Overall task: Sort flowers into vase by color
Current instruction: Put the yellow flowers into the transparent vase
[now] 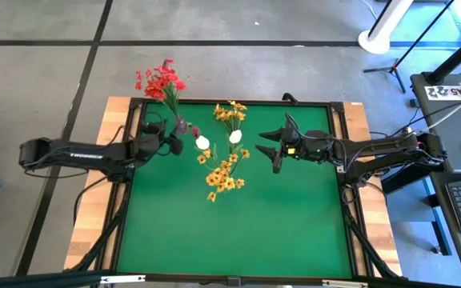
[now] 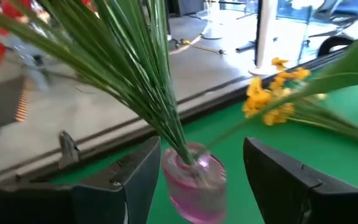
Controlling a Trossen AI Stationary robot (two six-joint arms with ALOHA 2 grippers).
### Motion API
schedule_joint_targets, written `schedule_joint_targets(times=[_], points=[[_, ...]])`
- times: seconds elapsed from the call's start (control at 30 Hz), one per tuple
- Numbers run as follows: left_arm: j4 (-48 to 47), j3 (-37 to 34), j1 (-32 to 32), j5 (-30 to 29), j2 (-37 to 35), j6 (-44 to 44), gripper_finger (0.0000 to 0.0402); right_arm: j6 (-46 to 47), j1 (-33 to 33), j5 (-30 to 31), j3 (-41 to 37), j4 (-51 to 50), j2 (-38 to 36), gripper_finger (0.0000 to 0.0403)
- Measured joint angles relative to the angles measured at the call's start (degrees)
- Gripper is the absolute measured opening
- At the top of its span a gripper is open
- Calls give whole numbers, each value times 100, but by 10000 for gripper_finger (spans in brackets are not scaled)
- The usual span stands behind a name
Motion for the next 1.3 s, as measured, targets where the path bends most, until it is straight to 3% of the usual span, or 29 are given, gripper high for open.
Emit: schedule_joint_targets(times=[0.1, 0.2, 0.3, 0.4, 0.57, 0.77, 1.07, 1.3], points=[[-475, -2, -223, 237, -396, -578, 224, 262, 0, 589, -1, -183, 0, 225], [-664, -2, -363, 1082, -765, -1160, 224, 750, -93, 1455, -1, -567, 47, 225], [-659, -2, -438, 2003, -1097, -1628, 224, 1315, -389, 1648, -3, -920, 165, 225], [-655, -2, -531, 2412, -1388, -1818, 224, 1657, -781, 1218, -5, -1095, 468, 225], [-652, 48, -793, 2491, -1764, -1858, 224, 1999, -1449, 89, 121, -1081, 1287, 225], [-662, 469, -1317, 2507, -1892, -1677, 221, 2041, -1776, -697, 963, -1160, 2565, 225], [-990, 601, -1829, 2223, -1887, -1599, 215, 1910, -1773, -688, 3070, -2840, 4333, 225], [-1190, 601, -1958, 2135, -1882, -1737, 215, 1884, -1797, -736, 3856, -3331, 5254, 225]])
